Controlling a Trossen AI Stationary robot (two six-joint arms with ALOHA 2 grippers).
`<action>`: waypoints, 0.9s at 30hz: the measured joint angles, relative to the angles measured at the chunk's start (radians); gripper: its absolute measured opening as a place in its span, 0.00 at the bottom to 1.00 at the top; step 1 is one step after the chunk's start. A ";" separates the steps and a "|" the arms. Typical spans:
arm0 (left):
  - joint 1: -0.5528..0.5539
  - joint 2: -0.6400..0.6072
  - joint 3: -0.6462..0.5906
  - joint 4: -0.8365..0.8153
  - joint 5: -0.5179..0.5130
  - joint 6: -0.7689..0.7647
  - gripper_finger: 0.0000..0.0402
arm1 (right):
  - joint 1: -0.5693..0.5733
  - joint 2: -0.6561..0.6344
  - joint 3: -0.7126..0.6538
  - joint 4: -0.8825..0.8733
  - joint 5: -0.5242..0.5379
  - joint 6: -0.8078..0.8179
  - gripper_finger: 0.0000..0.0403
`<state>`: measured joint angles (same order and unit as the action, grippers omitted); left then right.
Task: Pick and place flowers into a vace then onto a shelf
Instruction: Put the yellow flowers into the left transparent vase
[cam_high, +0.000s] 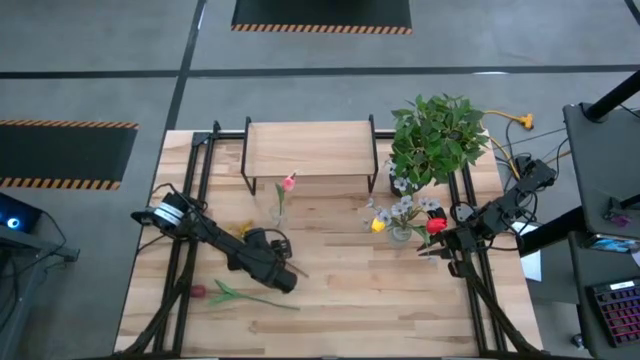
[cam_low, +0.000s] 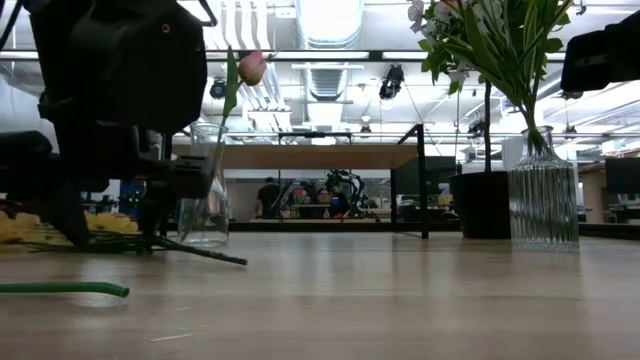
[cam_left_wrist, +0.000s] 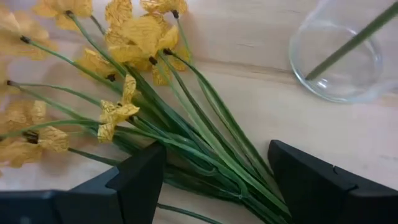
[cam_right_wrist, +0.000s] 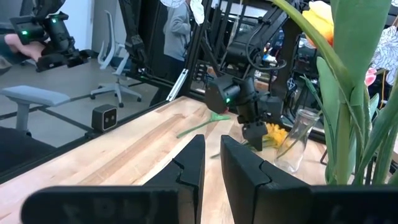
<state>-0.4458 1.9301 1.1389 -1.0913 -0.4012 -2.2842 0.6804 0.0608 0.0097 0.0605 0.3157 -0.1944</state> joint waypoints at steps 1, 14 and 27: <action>0.000 -0.001 -0.001 -0.001 0.003 0.025 0.67 | 0.000 0.000 0.000 -0.001 0.000 0.000 0.11; -0.003 -0.088 -0.002 -0.112 0.223 0.373 0.57 | 0.000 0.000 0.000 -0.002 0.000 0.000 0.11; -0.006 -0.144 -0.008 -0.189 0.246 0.082 0.54 | 0.000 0.000 0.000 -0.002 0.000 0.004 0.11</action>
<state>-0.4515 1.7863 1.1313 -1.2799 -0.1551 -2.2026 0.6800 0.0612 0.0097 0.0589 0.3161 -0.1905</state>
